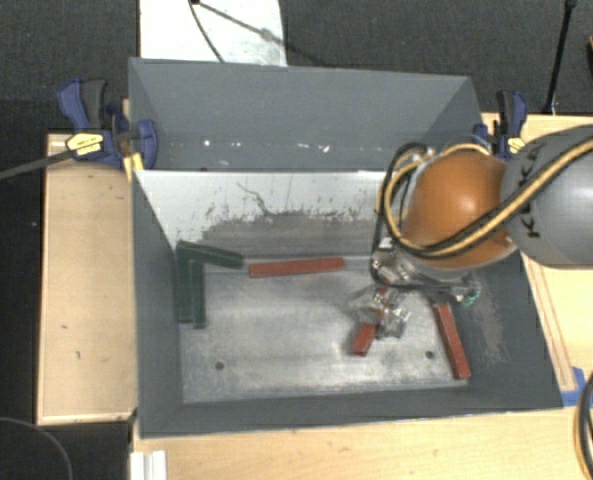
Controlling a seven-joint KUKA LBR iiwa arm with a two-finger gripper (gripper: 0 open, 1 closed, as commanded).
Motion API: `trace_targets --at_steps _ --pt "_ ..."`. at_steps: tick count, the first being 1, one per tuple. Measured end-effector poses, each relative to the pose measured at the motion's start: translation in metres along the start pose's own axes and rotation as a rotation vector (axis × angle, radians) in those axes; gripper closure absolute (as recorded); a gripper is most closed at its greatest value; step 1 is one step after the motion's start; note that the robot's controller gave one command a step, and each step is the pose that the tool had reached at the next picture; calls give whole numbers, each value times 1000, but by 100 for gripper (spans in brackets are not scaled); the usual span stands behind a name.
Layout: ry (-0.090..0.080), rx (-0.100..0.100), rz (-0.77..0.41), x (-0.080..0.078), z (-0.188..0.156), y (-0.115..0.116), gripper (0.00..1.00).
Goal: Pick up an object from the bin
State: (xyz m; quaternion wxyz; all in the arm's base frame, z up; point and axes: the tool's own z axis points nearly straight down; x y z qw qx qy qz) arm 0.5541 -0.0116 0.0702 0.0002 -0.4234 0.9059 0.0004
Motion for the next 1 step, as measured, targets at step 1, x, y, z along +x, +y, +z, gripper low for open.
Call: trace_targets --at_steps 1 --pt "-6 8 5 -2 -105 -2 100"
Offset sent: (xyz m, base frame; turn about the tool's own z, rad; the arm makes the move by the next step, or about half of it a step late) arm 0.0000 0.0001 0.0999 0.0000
